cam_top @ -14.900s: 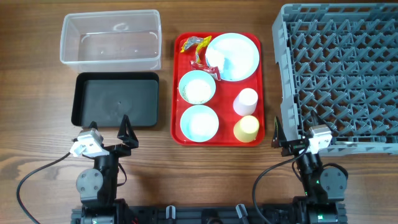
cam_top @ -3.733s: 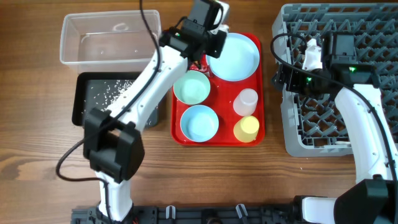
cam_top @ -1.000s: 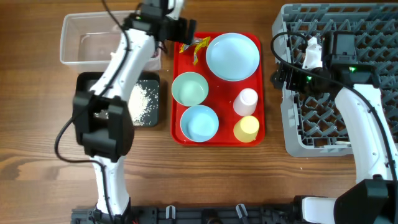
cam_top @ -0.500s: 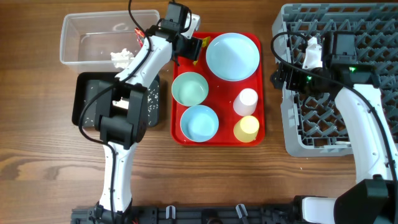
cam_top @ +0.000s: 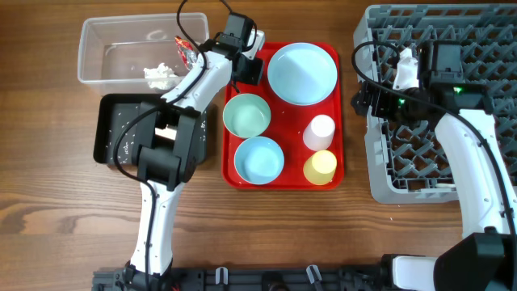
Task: Sort waste into correct bins and load items into the dishwasher rack
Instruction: 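Grasp the yellow snack wrapper on the red tray with the left gripper, then drop the yellow wrapper into the clear bin with the left gripper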
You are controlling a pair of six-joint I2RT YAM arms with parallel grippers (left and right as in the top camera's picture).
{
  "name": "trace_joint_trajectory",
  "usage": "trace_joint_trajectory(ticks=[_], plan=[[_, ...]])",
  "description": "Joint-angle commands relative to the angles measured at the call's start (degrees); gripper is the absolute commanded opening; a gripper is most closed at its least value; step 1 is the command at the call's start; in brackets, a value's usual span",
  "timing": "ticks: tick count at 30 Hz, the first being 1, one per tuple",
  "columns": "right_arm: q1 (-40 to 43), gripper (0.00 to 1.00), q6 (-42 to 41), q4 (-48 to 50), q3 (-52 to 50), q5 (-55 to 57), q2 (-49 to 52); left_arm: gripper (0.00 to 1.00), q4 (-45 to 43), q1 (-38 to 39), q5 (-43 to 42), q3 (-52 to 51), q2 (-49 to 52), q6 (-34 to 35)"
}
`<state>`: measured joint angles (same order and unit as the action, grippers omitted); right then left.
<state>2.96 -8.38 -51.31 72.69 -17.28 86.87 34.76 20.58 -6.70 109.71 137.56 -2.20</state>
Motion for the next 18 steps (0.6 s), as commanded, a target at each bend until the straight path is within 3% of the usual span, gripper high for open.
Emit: trace_joint_trajectory(ticks=[1, 2, 4, 5, 7, 8, 9, 11, 14, 15, 18], plan=[[0.28, 0.96, -0.63, 0.55, 0.70, 1.03, -0.72, 0.17, -0.04, 0.20, 1.05, -0.28, -6.78, 1.60], [0.28, 0.96, -0.63, 0.70, 0.70, 1.01, -0.72, 0.38, -0.28, 0.20, 1.66, -0.28, -8.44, 1.60], [0.28, 0.96, -0.66, 0.70, 0.70, 1.01, -0.72, 0.50, -0.72, 0.20, 2.27, -0.28, -10.29, 1.60], [0.28, 0.96, -0.66, 0.70, 0.70, 1.01, -0.72, 0.47, -0.74, 0.20, 2.29, -0.28, -10.38, 1.57], [0.28, 0.96, -0.66, 0.70, 0.70, 1.01, -0.72, 0.08, -0.22, 0.20, 2.29, -0.28, -10.38, 1.57], [0.28, 0.96, -0.66, 0.70, 0.70, 1.01, -0.72, 0.05, -0.26, 0.20, 2.29, -0.28, -10.38, 1.60], [0.28, 0.96, -0.68, 0.70, 0.70, 1.01, -0.72, 0.15, -1.01, 0.20, 2.75, -0.28, -10.38, 1.60], [0.28, 0.96, -0.66, 0.70, 0.70, 1.01, -0.72, 0.48, -2.08, 0.15, 5.05, -0.31, -10.36, 1.57], [0.28, 0.96, -0.66, 0.70, 0.70, 1.01, -0.72, 0.77, -3.78, 0.13, 10.36, -0.31, -9.05, 1.36], [0.28, 0.96, -0.66, 0.70, 0.70, 1.01, -0.72, 0.84, -4.44, 0.09, 11.32, -0.31, -7.82, 1.14], [0.28, 0.96, -0.61, 0.66, 0.70, 1.03, -0.72, 0.87, -5.70, -0.52, 11.32, -0.31, -4.94, 0.96]])
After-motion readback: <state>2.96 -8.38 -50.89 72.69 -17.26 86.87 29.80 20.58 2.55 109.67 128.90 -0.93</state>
